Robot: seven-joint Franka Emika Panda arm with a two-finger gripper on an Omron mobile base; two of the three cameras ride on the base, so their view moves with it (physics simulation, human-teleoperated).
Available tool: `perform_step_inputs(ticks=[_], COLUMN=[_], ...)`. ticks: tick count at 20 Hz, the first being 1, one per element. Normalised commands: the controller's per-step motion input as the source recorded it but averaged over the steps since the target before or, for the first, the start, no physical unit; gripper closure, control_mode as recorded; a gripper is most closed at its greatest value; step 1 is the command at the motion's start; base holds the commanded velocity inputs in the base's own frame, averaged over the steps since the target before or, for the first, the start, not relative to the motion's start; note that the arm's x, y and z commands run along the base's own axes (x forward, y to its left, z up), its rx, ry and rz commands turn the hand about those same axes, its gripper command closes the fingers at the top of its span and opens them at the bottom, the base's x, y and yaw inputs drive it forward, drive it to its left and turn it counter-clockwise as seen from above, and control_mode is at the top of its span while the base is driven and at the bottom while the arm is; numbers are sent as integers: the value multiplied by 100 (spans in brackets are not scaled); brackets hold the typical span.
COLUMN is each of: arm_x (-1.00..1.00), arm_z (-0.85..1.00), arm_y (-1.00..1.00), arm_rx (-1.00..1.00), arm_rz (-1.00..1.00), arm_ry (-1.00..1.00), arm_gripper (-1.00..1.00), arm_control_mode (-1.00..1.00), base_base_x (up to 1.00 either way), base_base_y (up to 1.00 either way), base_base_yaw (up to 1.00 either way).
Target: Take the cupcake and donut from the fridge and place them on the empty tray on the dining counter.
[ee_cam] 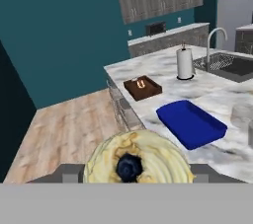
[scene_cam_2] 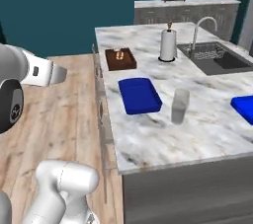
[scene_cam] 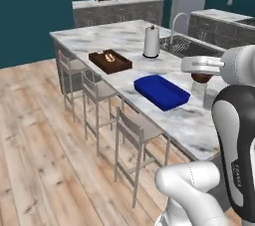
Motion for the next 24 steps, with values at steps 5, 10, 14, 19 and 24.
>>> perform_step_inputs(ticks=[5, 10, 14, 19, 24], arm_x=[0, 0, 0, 0, 0], arm_z=[0, 0, 0, 0, 0], arm_y=[0, 0, 0, 0, 0], arm_rx=[0, 0, 0, 0, 0], arm_rz=[0, 0, 0, 0, 0], arm_ry=[0, 0, 0, 0, 0], arm_gripper=[100, 100, 100, 100, 100], arm_control_mode=[100, 100, 100, 100, 100], base_base_x=[25, 58, 52, 65, 72], base_base_y=[86, 71, -17, 61, 100], base_base_yaw=[-69, -73, -60, -48, -46])
